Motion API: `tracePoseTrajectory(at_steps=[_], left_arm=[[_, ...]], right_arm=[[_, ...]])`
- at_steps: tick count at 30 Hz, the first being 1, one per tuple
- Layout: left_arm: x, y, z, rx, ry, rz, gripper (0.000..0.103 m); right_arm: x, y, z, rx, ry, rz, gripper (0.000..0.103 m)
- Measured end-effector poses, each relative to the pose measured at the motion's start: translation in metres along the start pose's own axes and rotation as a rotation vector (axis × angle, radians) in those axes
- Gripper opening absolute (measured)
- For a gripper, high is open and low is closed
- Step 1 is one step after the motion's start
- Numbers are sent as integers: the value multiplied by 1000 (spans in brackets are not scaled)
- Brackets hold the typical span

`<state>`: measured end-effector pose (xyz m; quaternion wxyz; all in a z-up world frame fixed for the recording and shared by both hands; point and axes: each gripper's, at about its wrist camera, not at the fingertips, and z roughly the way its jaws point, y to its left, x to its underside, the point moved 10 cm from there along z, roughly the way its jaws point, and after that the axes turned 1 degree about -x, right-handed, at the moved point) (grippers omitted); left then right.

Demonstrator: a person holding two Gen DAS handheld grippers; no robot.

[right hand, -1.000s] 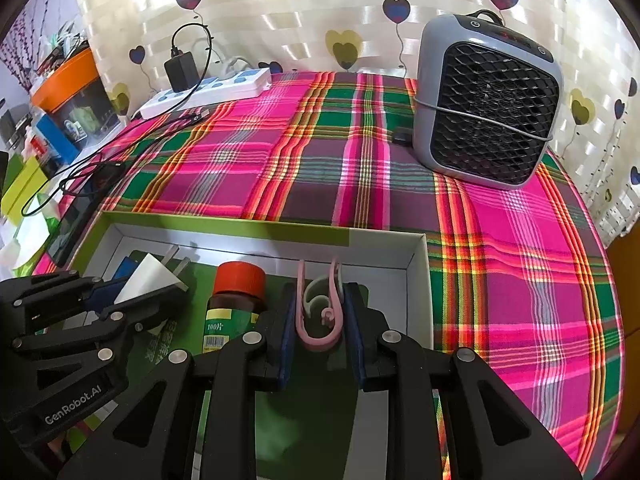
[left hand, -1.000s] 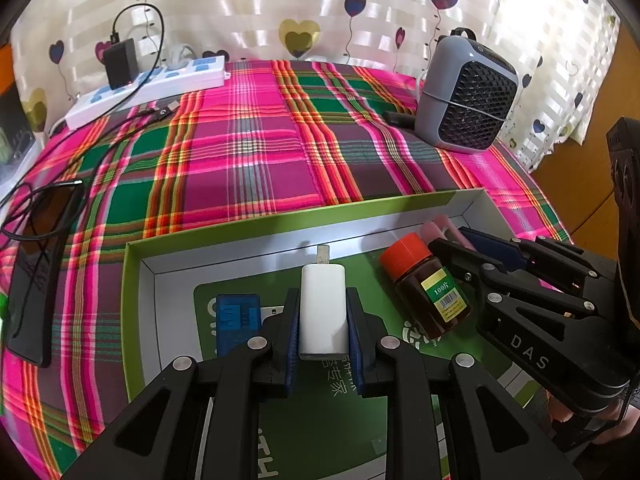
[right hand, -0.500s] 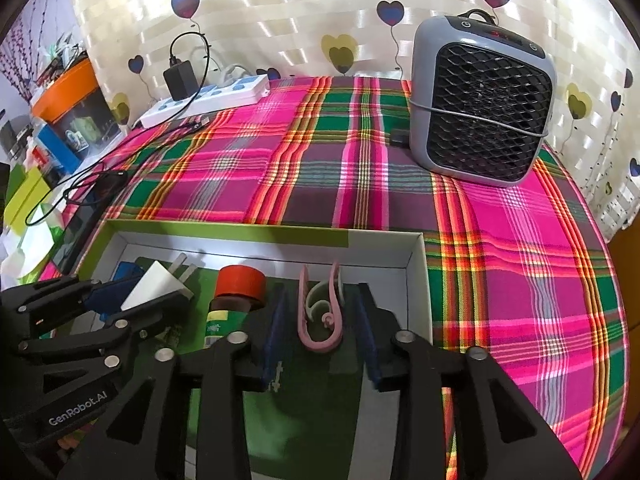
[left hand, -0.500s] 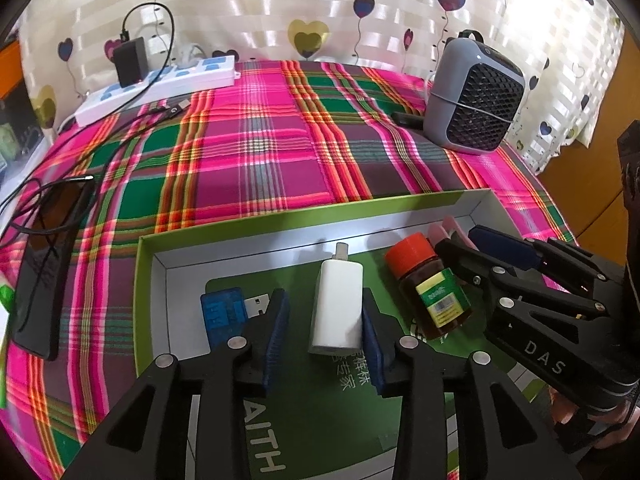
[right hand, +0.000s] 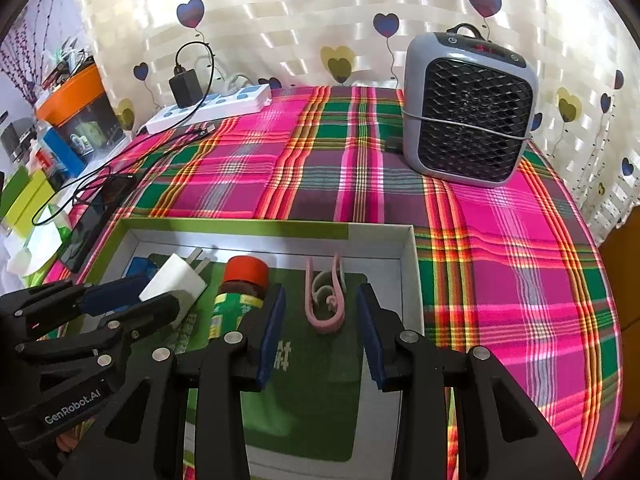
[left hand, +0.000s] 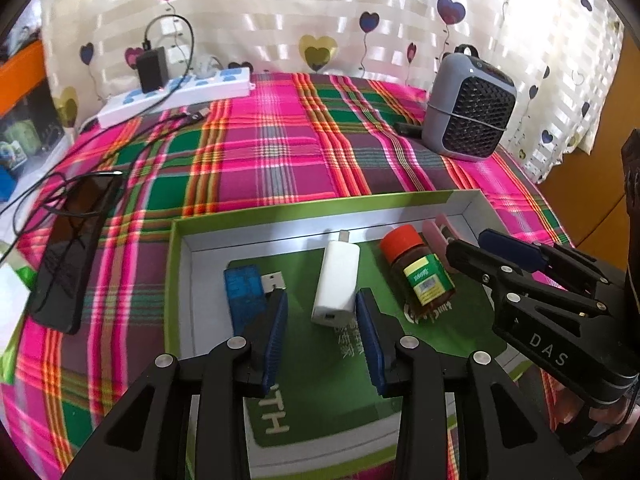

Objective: Organize rigid objects
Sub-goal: 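Open both tools to release the charger plug and pink clip in the box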

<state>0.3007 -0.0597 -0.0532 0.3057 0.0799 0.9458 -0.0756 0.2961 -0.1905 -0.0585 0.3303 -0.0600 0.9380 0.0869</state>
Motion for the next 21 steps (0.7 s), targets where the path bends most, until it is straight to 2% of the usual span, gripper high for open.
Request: tracePoseTrajectory(at_steps=[7,21], left_arm=[[7,2,-24,-40,-48,14,35],[29,-2,-64,-36,-98,11,35]], right_arm=[[6,5,-17,5,-22,0,38],[19,14,-54,-2,-77,-2,38]])
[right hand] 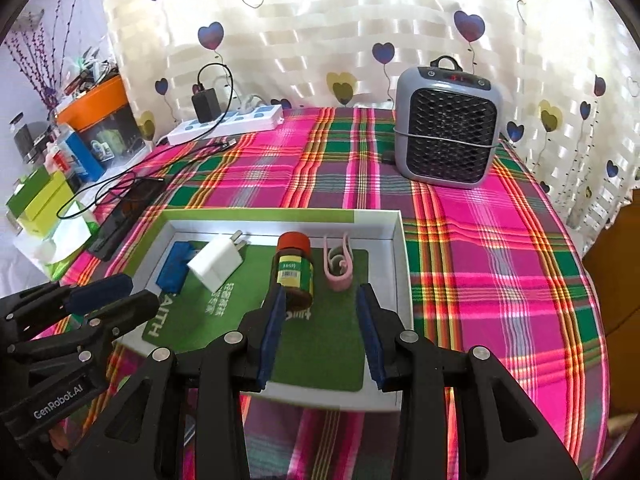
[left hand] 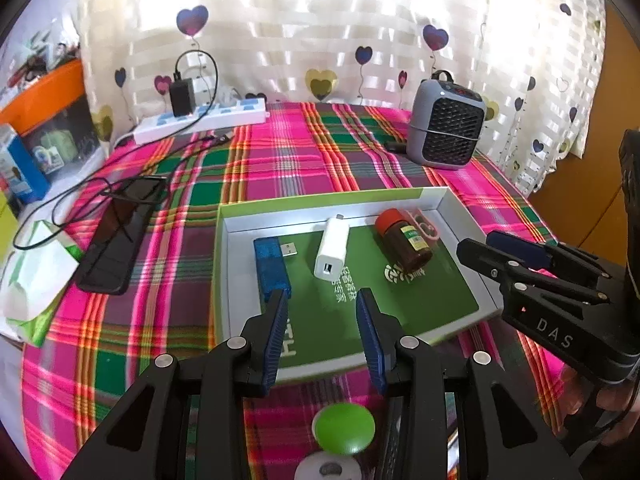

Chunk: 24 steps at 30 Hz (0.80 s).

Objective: Organize rigid objects
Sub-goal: 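Open both tools to release the charger plug and pink clip in the box, then lift both tools out of the box toward the items on the table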

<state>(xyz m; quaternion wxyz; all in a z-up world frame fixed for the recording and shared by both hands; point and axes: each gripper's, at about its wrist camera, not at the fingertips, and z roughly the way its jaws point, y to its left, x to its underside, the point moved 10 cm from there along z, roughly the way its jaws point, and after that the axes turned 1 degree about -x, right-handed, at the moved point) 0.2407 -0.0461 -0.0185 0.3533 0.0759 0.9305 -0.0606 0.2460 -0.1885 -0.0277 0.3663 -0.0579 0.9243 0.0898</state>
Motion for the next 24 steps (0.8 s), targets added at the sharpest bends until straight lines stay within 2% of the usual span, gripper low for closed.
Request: tracePoseTrajectory(at_steps=[7,15,24], left_arm=[[20,6,-15,-17,-3,-10,35],[37,13,-35,-76,-42,16,35],[56,14,-51,-80,-56,24,35]], right_arm=[[10,6,-17,-5,-20,-5,38],[24,18,-35,-10,-46,-18,38],[43,28,-51,-4,-61,-34,38]])
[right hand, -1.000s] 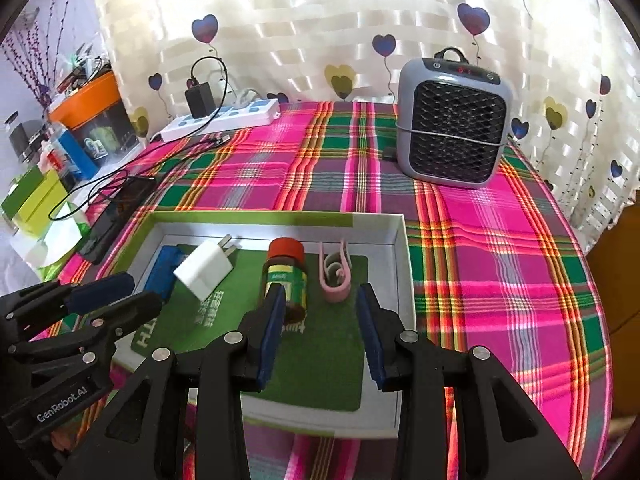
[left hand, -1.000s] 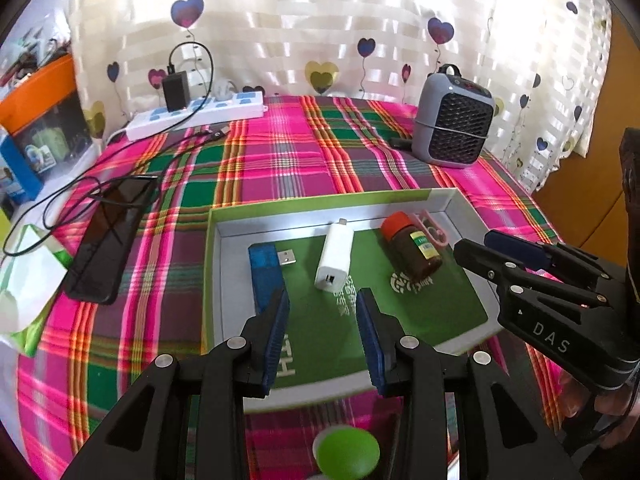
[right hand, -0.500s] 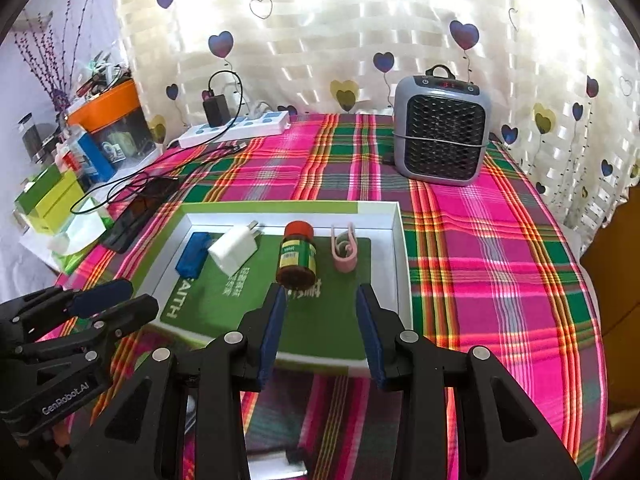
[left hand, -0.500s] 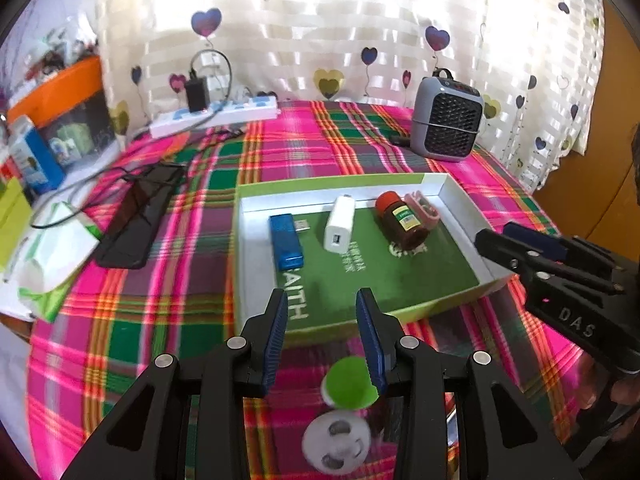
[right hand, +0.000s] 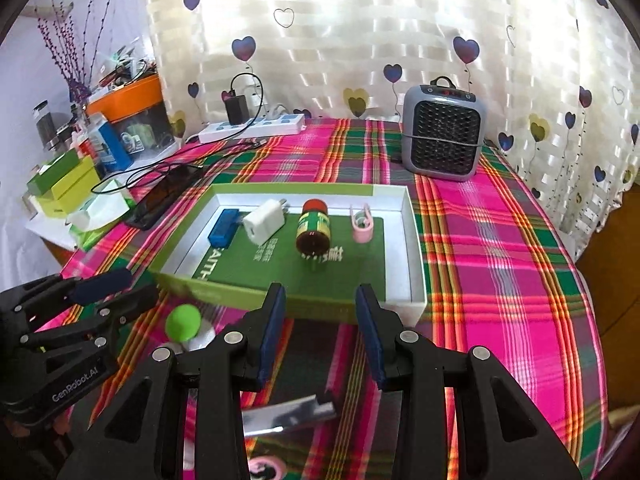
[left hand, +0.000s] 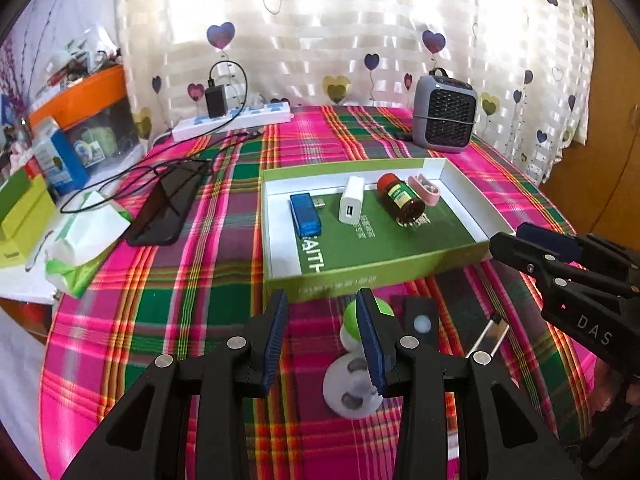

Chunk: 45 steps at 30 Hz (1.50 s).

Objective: Organize rigid objects
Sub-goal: 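Lift both tools out of the box toward the items on the table, then grasp the second pink clip with the right tool and lift it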

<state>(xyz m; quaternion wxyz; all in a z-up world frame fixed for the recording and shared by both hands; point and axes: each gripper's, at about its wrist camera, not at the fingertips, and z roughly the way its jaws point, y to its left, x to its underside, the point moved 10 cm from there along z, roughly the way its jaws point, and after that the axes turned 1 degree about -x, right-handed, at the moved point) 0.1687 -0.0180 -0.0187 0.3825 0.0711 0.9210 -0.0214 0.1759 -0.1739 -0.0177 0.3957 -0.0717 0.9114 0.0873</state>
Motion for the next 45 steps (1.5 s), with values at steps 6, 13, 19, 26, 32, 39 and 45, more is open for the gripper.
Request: tracePoseTrajectory(at_steps=[6,13,19,26,32,39,45], left_arm=[[13,0,-7,3,0,3,35],[27,-1,-13,28,11,3,35],[43,2,-14,46,27,-5,35],[59,11,-14,65,52,-34,35],[61,8,-19,95,48,-38,35],[64,2,-26,119,43,-33,35],[65,0,-28,125,42,-29,35]], right_arm=[[13,3,-7,-6,0,15,38],[30,3,-15,-8,4,29,38],[48,4,-20,-13,21,37,38],[69,8,-28,-29,48,40,38],[84,24,-34,-67,66,26,38],[91,35,-32,-82,81,12,38],[96,38,-29,-85,92,21,44]])
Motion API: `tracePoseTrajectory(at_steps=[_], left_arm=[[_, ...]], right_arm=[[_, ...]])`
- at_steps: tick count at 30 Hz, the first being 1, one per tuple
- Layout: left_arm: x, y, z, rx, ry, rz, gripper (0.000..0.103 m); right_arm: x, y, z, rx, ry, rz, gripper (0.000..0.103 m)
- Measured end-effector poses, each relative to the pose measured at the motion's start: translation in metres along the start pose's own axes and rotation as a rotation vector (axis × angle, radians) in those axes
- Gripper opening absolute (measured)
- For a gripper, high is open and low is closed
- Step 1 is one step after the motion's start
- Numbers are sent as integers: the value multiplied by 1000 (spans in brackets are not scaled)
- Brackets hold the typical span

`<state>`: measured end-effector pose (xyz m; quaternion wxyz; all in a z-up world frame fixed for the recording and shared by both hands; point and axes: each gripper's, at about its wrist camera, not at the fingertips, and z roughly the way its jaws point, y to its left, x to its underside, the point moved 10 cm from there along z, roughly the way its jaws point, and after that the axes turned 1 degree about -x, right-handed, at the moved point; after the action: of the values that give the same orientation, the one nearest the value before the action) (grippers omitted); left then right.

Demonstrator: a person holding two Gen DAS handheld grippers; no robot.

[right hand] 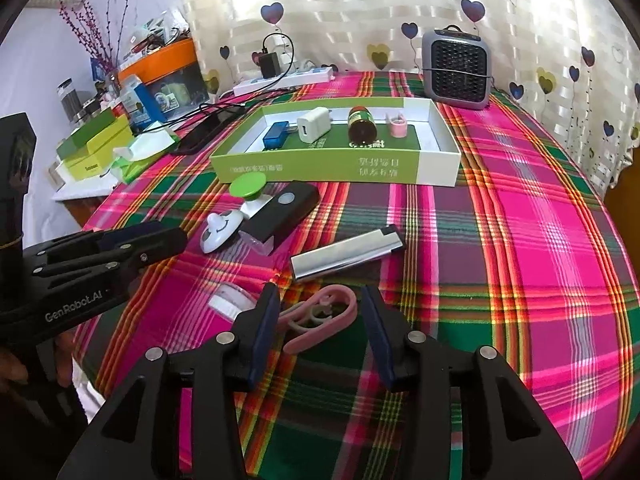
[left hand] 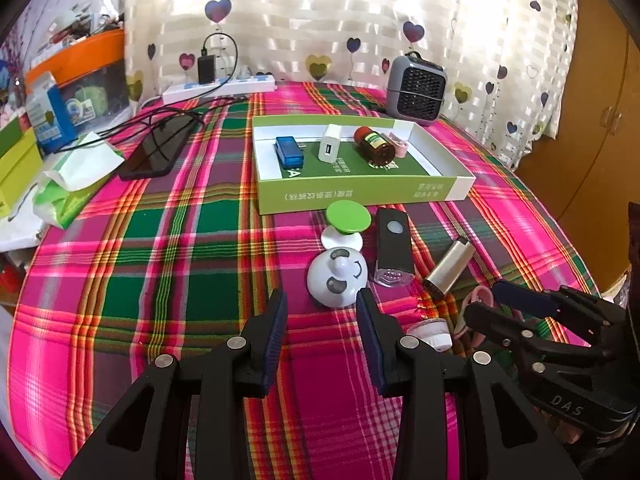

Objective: Organize rigid objects
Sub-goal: 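Grasp the second pink clip with the right tool and lift it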

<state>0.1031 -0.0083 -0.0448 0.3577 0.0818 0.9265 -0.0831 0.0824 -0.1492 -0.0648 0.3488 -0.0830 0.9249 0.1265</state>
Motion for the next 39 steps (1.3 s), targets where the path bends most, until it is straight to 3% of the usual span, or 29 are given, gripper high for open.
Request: tracePoseTrajectory(at_steps=[17,22,39], left_arm=[[4,-19,-3,48,14,23,35],[8,-31,-1,100,36,37,35],[21,-62,4,180,89,84,36]], right_arm=[[9,-11,-2,77,19,5,50],[13,-21,-5,118,22,2,50],[7,-20,10,122,11,-83,50]])
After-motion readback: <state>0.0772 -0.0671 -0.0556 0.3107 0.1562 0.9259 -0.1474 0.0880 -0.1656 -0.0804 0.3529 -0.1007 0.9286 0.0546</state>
